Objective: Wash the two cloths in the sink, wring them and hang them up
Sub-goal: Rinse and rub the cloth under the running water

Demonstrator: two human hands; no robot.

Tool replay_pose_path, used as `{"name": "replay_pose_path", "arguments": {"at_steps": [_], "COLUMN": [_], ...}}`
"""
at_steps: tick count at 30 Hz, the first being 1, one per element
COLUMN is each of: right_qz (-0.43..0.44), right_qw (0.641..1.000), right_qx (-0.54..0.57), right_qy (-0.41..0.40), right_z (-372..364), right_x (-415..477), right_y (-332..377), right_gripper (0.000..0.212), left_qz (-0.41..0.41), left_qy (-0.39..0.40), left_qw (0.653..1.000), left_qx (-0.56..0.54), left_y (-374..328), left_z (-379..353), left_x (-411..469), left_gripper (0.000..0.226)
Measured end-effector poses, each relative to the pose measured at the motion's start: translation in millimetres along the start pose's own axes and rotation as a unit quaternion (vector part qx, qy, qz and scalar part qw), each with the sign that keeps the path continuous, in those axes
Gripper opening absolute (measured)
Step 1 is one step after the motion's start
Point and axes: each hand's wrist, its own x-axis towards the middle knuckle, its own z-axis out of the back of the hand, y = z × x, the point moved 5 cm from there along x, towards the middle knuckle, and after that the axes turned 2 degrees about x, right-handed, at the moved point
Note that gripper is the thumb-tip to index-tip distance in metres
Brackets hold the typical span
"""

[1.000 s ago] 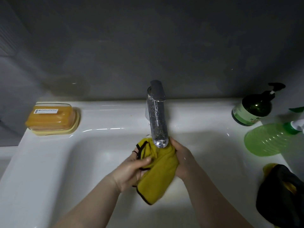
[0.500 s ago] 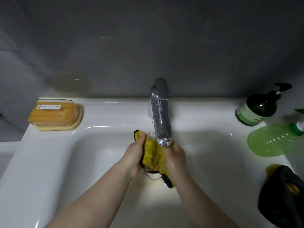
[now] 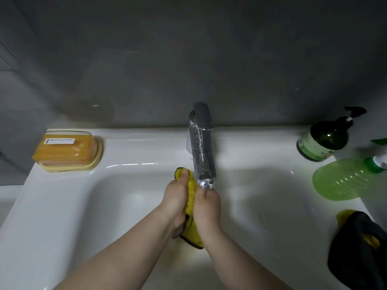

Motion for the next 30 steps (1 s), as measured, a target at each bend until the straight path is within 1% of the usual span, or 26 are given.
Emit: {"name": "replay_pose_path", "arguments": {"at_steps": [2, 3, 4, 5, 7, 9, 10, 12, 13, 15, 17, 18, 21, 22, 24, 25, 26, 27, 28, 29, 30], "right_qz": [0.057, 0.089, 0.103, 0.089, 0.021, 0.007, 0.014, 0.017, 0.007, -0.021, -0.044, -0.055, -0.07, -0.054, 0.027, 0.068, 0.089, 0.085, 0.079, 0.075, 0.064], "right_qw": [0.998, 0.995, 0.993, 0.995, 0.999, 0.999, 0.999, 0.998, 0.998, 0.997, 0.994, 0.99, 0.976, 0.969, 0.953, 0.954, 0.958, 0.951, 0.931, 0.907, 0.889], "right_qx": [-0.023, -0.038, -0.051, -0.049, -0.025, -0.024, -0.019, -0.01, -0.017, -0.044, -0.07, -0.09, -0.138, -0.172, -0.251, -0.229, -0.166, -0.097, -0.067, -0.077, -0.1], "right_qy": [0.024, 0.024, 0.02, 0.01, 0.004, 0.023, 0.036, 0.052, 0.055, 0.06, 0.076, 0.089, 0.155, 0.17, 0.168, 0.179, 0.219, 0.28, 0.349, 0.407, 0.443], "right_z": [-8.0, -9.1, -7.3, -2.6, 8.2, 18.1, 21.2, 29.0, 34.3, 44.3, 49.5, 49.9, 46.6, 45.8, 47.5, 47.6, 45.7, 42.6, 38.4, 35.3, 35.3], "right_x": [-16.0, -25.0, -27.1, -21.1, 2.8, 21.6, 25.9, 28.7, 30.1, 33.2, 33.6, 32.2, 28.7, 28.4, 27.7, 26.6, 25.2, 21.5, 17.4, 13.8, 11.8], "right_y": [2.4, 3.7, 3.4, 1.7, -4.8, -6.0, -6.6, -10.0, -14.9, -26.2, -34.1, -37.0, -43.8, -43.1, -31.3, -22.5, -14.1, -6.3, 0.2, 3.5, 3.5], "right_gripper": [0.036, 0.041, 0.044, 0.045, 0.038, 0.034, 0.033, 0.031, 0.032, 0.032, 0.019, 0.017, 0.053, 0.061, 0.074, 0.078, 0.084, 0.089, 0.091, 0.089, 0.082], "left_qz": [-0.005, -0.006, -0.004, 0.005, 0.038, 0.076, 0.091, 0.093, 0.092, 0.094, 0.101, 0.107, 0.114, 0.113, 0.096, 0.081, 0.065, 0.049, 0.031, 0.012, -0.01], "left_qy": [-0.012, -0.011, -0.002, 0.015, 0.061, 0.122, 0.152, 0.195, 0.205, 0.205, 0.196, 0.2, 0.233, 0.245, 0.278, 0.297, 0.315, 0.327, 0.335, 0.335, 0.33], "left_qw": [0.999, 0.999, 0.999, 0.999, 0.997, 0.989, 0.984, 0.974, 0.972, 0.973, 0.975, 0.974, 0.966, 0.963, 0.954, 0.947, 0.937, 0.926, 0.912, 0.899, 0.888], "left_qx": [-0.033, -0.042, -0.042, -0.034, -0.02, -0.022, -0.033, -0.06, -0.064, -0.054, -0.028, -0.018, -0.007, 0.004, 0.054, 0.091, 0.133, 0.182, 0.234, 0.281, 0.321], "left_y": [-7.2, -9.2, -9.3, -7.1, 5.3, 13.4, 12.8, 4.4, -1.1, -10.8, -13.7, -13.2, -11.9, -11.5, -12.2, -12.7, -11.9, -11.5, -10.5, -10.8, -10.6], "left_z": [4.6, 5.8, 4.3, 1.3, -5.6, -11.6, -11.3, -2.3, 4.3, 16.1, 21.9, 21.9, 14.9, 12.0, 4.7, 0.7, -2.2, -4.6, -6.1, -7.4, -7.5], "left_x": [4.5, 5.8, 5.4, 2.9, -6.6, -15.0, -17.1, -11.2, -8.2, -5.5, -3.9, -3.8, -9.0, -10.4, -16.7, -20.5, -22.7, -26.1, -28.4, -30.7, -30.8], "left_gripper": [0.044, 0.043, 0.043, 0.042, 0.033, 0.022, 0.023, 0.036, 0.041, 0.038, 0.031, 0.031, 0.03, 0.028, 0.019, 0.016, 0.019, 0.023, 0.023, 0.022, 0.021]}}
